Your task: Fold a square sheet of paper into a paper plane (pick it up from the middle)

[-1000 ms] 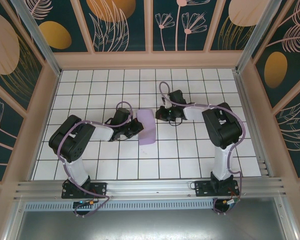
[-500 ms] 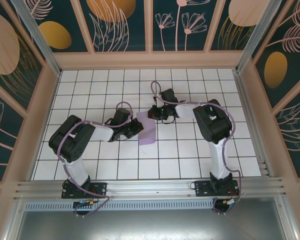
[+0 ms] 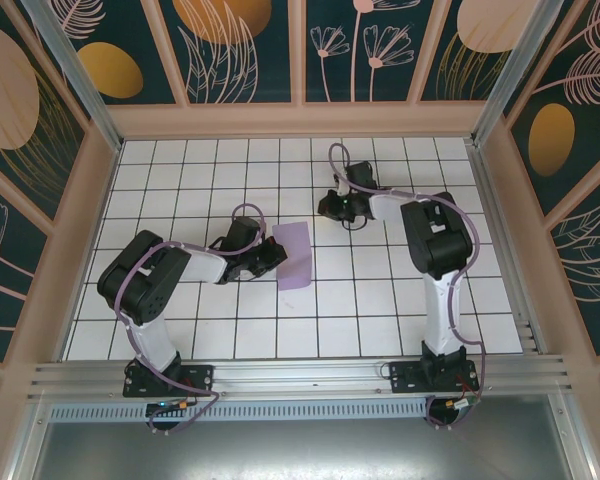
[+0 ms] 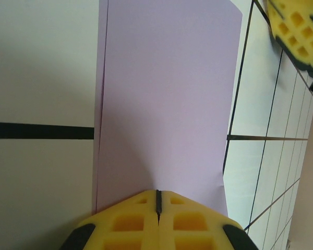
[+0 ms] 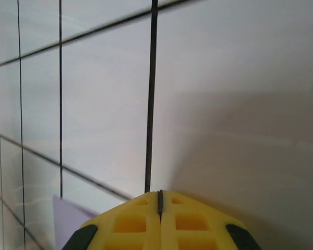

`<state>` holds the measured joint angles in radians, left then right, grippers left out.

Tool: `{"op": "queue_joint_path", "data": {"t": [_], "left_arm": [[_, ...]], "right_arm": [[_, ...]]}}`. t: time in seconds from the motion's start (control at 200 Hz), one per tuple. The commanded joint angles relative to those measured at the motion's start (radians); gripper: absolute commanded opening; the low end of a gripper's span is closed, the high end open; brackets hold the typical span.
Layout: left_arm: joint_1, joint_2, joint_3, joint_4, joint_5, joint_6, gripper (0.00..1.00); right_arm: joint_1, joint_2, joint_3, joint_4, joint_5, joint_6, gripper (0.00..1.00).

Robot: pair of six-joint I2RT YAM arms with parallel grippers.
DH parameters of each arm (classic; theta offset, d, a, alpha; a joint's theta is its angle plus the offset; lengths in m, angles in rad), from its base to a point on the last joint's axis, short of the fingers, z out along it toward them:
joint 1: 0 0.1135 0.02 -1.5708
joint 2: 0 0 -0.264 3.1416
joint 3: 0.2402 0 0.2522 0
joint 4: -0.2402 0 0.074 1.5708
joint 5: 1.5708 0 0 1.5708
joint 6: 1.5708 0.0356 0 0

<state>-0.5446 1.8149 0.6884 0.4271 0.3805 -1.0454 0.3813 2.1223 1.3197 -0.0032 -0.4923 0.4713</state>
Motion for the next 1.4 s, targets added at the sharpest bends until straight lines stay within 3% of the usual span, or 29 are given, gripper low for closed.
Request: {"op": "queue_joint_path", "data": {"t": [0.0, 0.145, 0.44, 0.716, 0.936, 1.141, 1.396], "left_arm": [[-0.006, 0.074, -0.066, -0.271, -0.081, 0.011, 0.0], [-0.006, 0.078, -0.059, -0.272, -0.085, 0.017, 0.0], [-0.006, 0.086, -0.04, -0.28, -0.089, 0.03, 0.0], [-0.006, 0.091, -0.047, -0.283, -0.098, 0.019, 0.0], [-0.006, 0.099, -0.065, -0.265, -0.101, 0.004, 0.0], [-0.006, 0.096, -0.059, -0.264, -0.097, 0.012, 0.0], [-0.006, 0.089, -0.058, -0.268, -0.095, 0.015, 0.0]], "right_arm": [[0.054, -0.16, -0.124, 0.008, -0.031, 0.01, 0.0], [0.132, -0.24, -0.263, 0.032, -0.086, 0.049, 0.0], [0.219, -0.168, -0.281, 0.002, -0.103, 0.051, 0.0], [0.208, -0.161, -0.344, -0.056, -0.099, -0.021, 0.0], [0.171, -0.262, -0.456, -0.071, -0.119, -0.126, 0.0], [0.158, -0.308, -0.366, -0.053, -0.155, -0.118, 0.0], [0.227, -0.204, -0.282, -0.033, -0.163, -0.075, 0.0]]}}
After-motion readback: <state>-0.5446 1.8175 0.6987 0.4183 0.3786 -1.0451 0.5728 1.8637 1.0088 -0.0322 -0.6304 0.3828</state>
